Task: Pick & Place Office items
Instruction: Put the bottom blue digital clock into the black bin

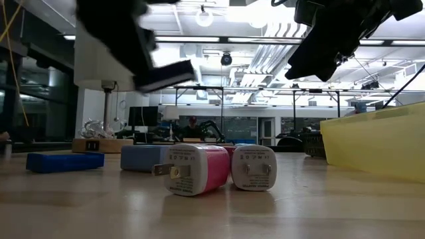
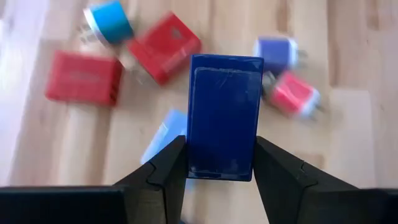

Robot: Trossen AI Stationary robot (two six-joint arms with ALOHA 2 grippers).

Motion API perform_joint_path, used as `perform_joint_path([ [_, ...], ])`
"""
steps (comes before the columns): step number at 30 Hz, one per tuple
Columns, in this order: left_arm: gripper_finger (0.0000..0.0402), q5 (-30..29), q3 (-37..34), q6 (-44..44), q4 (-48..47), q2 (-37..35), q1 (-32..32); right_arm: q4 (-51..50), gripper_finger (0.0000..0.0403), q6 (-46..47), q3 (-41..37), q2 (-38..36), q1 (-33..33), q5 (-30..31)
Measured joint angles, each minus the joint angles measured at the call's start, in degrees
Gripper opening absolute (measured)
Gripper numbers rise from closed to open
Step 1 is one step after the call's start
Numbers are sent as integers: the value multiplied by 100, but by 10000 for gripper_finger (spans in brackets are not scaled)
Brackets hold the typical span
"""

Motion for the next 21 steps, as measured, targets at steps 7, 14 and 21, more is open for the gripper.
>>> perform_joint_path([
  [7, 149, 863, 0, 934, 287, 0, 1090, 4, 149, 0, 1, -1, 0, -1],
  [14, 149, 1411, 0, 1577, 293, 2, 1999, 15, 149, 0, 1, 0, -2, 1],
  [21, 149, 1737, 0, 1991, 295, 2, 2630, 15, 149, 0, 1, 0, -1, 1],
])
